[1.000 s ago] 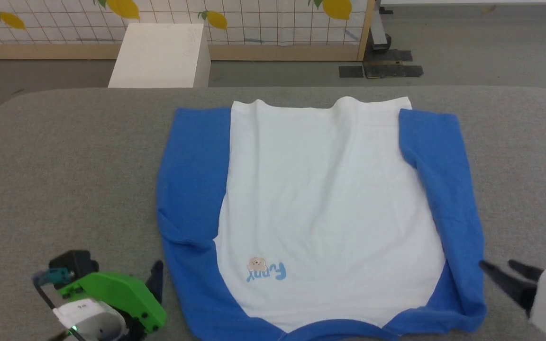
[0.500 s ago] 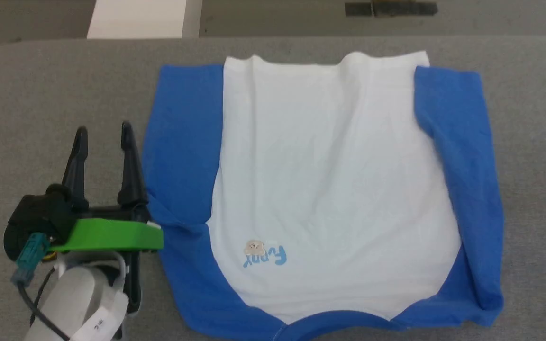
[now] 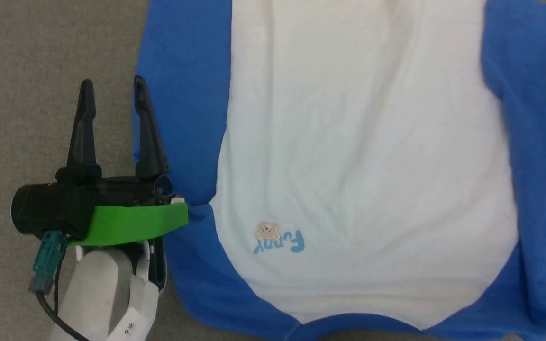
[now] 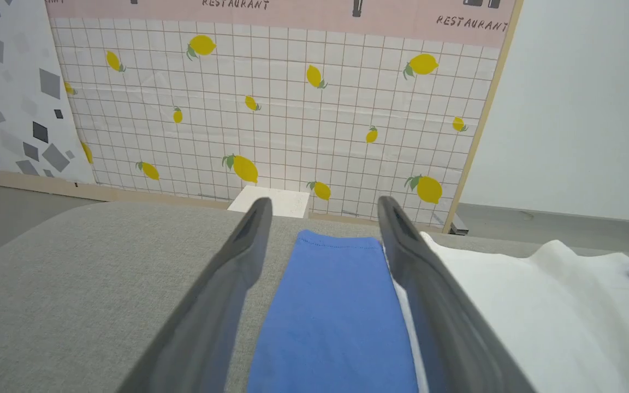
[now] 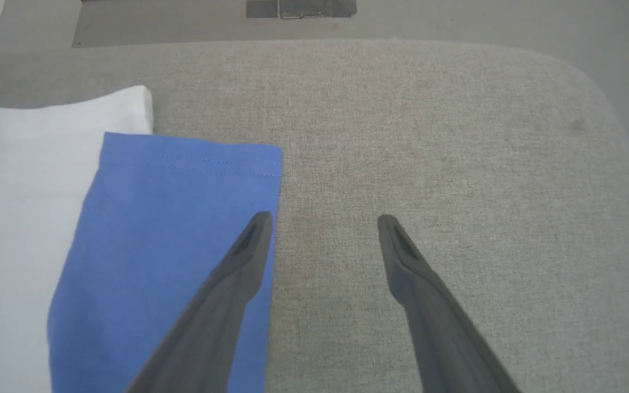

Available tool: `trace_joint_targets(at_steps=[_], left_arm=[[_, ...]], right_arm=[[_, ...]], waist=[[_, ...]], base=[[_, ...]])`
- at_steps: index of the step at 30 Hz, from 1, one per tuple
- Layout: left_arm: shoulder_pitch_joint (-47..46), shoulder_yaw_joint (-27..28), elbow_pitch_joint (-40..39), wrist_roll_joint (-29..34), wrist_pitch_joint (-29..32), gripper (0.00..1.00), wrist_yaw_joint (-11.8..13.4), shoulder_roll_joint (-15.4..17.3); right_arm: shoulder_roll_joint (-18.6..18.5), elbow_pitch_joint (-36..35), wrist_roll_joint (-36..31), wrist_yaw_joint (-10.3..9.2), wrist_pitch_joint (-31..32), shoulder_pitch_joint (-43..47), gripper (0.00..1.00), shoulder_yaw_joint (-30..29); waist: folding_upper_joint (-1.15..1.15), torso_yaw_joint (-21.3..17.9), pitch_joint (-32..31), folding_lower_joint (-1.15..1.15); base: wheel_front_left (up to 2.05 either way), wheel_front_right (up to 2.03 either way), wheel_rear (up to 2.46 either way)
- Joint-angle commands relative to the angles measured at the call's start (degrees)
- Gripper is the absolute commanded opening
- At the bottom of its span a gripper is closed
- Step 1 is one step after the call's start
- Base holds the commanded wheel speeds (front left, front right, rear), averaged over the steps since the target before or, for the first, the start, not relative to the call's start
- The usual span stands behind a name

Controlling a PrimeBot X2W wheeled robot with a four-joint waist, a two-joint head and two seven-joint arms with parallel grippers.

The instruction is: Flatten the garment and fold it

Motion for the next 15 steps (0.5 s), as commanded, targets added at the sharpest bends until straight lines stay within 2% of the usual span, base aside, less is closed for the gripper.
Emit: trace_joint_targets(at_steps=[1, 9, 13, 14, 15], left_arm=[[-0.7, 0.6, -0.3, 0.8, -0.2, 1.0, -0.7, -0.8], [-0.3, 2.5, -0.2, 3.3, -0.2, 1.0, -3.5, -3.9], [-0.7, 3.2, 0.6, 3.9, -0.2, 1.0, -4.7, -5.0], [-0.7, 3.4, 0.9, 3.8, -0.2, 1.0, -5.1, -5.2], [-0.8, 3.5, 1.2, 3.9, -0.2, 1.0, -5.4, -5.3]], right_arm=[[-0.3, 1.0, -0.6, -0.08, -0.9, -1.5, 1.0, 0.7], [-1.4, 5.0, 0.4, -0.08, -3.9, -4.0, 1.0, 5.2], [-1.9, 7.2, 2.0, -0.08, -3.1, -3.9, 1.0, 8.0], [-1.9, 7.9, 2.7, -0.08, -2.4, -3.8, 0.21, 8.5], [-2.0, 8.3, 3.2, -0.08, -1.9, -3.7, 0.0, 8.9]], waist=[[0.0, 3.5, 4.7, -0.01], [0.0, 3.9, 6.3, -0.01], [0.0, 3.5, 6.1, -0.01], [0.0, 3.2, 6.0, -0.01], [0.0, 3.0, 5.7, -0.01]], base=[[0.0, 0.0, 0.0], [0.0, 0.0, 0.0], [0.0, 0.0, 0.0], [0.0, 0.0, 0.0], [0.0, 0.0, 0.0]])
